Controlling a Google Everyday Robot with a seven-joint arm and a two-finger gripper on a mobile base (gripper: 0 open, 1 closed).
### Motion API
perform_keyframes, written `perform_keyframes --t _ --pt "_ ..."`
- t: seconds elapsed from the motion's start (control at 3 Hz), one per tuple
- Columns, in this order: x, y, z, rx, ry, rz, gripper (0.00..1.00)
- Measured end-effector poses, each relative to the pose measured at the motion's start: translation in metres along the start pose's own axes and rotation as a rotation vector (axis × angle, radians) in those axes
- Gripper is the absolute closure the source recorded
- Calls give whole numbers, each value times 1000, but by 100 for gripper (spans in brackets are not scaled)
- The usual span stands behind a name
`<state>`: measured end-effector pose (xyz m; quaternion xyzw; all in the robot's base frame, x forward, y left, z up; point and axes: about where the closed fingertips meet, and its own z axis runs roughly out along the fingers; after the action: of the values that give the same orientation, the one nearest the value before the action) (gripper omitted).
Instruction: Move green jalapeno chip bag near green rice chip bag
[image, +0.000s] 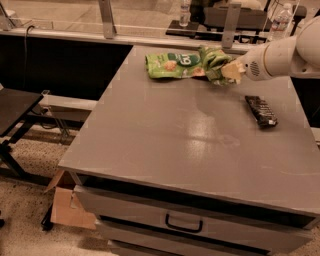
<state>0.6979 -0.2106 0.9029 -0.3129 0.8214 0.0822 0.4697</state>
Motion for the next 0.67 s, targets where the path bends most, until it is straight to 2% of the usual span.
perform_keyframes --t 0.67 --pt "8 -7 16 -3 -1 1 12"
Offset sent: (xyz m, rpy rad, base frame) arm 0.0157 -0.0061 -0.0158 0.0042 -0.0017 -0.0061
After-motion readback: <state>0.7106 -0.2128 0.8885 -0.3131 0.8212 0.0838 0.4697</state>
